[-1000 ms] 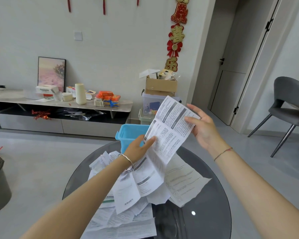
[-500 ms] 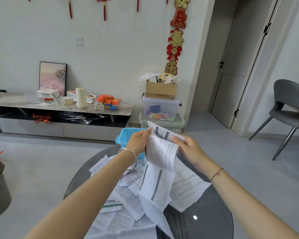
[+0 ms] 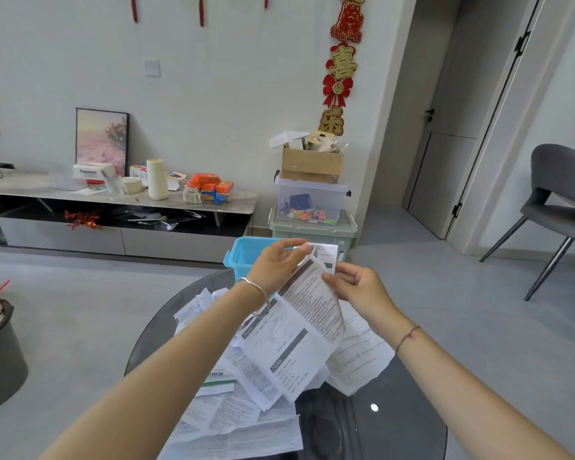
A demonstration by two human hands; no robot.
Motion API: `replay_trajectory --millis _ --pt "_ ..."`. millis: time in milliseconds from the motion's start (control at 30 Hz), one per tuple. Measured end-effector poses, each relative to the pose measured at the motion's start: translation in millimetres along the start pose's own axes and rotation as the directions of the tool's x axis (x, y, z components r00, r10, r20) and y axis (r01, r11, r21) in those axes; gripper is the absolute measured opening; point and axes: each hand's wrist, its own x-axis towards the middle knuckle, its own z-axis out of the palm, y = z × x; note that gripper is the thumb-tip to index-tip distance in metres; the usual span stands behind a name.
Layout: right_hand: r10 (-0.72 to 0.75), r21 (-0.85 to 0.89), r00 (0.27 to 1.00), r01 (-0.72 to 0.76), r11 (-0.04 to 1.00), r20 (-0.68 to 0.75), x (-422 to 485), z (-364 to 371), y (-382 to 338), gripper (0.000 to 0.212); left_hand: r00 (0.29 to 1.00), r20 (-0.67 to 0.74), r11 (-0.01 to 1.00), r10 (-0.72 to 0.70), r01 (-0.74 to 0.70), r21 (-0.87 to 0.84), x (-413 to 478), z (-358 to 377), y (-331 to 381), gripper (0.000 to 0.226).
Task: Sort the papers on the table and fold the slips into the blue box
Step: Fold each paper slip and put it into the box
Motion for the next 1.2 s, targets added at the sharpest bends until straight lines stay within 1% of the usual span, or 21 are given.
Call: replay_trajectory --millis 67,133,200,267,333,400,467,533,567,633,700,800,867,900,967,1033,1100,1133,1167,1200 --pt "0.026 -0.006 0.998 -0.027 1.000 -0.063 2 -2 4 0.019 0.997 -0.020 0.996 0.071 -0.070 0.049 -2 -3 1 0.030" --pt "0.049 0.004 0.985 -0.049 0.999 -0.164 5 -5 6 0.015 0.988 -0.065 0.984 0.143 -0.135 0.114 -7 -8 1 0.032" --pt "0.080 0.024 0.968 -0.076 0.997 -0.239 7 -8 5 0.012 0.985 -0.059 0.976 0.160 -0.149 0.157 -11 -15 -4 0.035" --pt "0.117 0.076 0.952 -0.099 0.992 -0.281 7 -11 5 0.011 0.989 -0.034 0.973 0.147 -0.138 0.184 -15 -21 -11 0.042" --pt "0.151 0.139 0.932 -0.110 0.984 -0.331 8 -12 6 0.009 0.991 -0.061 0.967 0.121 -0.104 0.233 -16 -24 -19 0.048" --pt "0.181 0.188 0.910 -0.117 0.975 -0.372 9 -11 6 0.007 0.996 -0.082 0.970 0.027 -0.007 0.242 -17 -26 -27 0.052" --pt "0.214 0.231 0.903 -0.133 0.964 -0.373 10 -10 7 0.007 0.997 -0.056 0.971 -0.060 0.072 0.228 -19 -25 -32 0.045" --pt "0.223 0.243 0.914 -0.144 0.959 -0.338 9 -8 5 0.009 0.997 -0.048 0.968 -0.063 0.072 0.239 -19 -25 -36 0.028" --pt "0.208 0.227 0.927 -0.139 0.964 -0.313 9 -7 5 0.010 0.997 -0.056 0.970 -0.055 0.067 0.236 -19 -25 -36 0.021" --pt "0.154 0.143 0.945 -0.116 0.983 -0.290 6 -7 4 0.012 0.995 -0.074 0.979 -0.067 0.079 0.186 -17 -26 -31 0.015" --pt "0.084 0.044 0.938 -0.074 0.996 -0.336 3 -7 2 0.010 0.993 -0.062 0.991 -0.095 0.101 0.091 -17 -29 -21 0.016" --pt "-0.018 -0.002 0.880 0.020 1.000 -0.475 2 -11 1 0.012 0.996 0.017 0.994 -0.085 0.086 -0.061 -22 -36 -12 0.034" --pt "-0.067 -0.011 0.850 0.071 0.997 -0.522 1 -14 1 0.016 0.994 0.094 0.996 -0.047 0.054 -0.070 -26 -40 -9 0.048" --pt "-0.072 -0.019 0.856 0.073 0.997 -0.513 1 -14 1 0.015 0.991 0.129 0.997 -0.028 0.037 -0.061 -28 -41 -8 0.053" --pt "-0.055 -0.016 0.894 0.053 0.998 -0.445 -1 -8 1 0.010 0.986 0.169 0.998 0.005 0.006 -0.067 -29 -39 -6 0.057" --pt "-0.005 0.062 0.939 0.028 0.998 -0.343 -3 2 1 0.010 0.990 0.131 0.998 0.057 -0.053 -0.035 -28 -31 -7 0.049" --pt "0.079 0.196 0.967 -0.031 0.980 -0.242 -5 11 0 0.012 0.989 0.053 0.979 0.138 -0.145 0.142 -24 -24 -10 0.040" --pt "0.125 0.259 0.973 -0.071 0.963 -0.197 -6 14 -2 0.013 0.985 0.037 0.957 0.168 -0.172 0.234 -23 -22 -14 0.044" --pt "0.159 0.296 0.974 -0.107 0.949 -0.159 -7 16 -4 0.012 0.984 0.034 0.943 0.174 -0.177 0.283 -22 -20 -17 0.051" --pt "0.181 0.311 0.975 -0.133 0.941 -0.132 -7 17 -5 0.011 0.988 0.034 0.943 0.151 -0.154 0.295 -22 -20 -18 0.057"
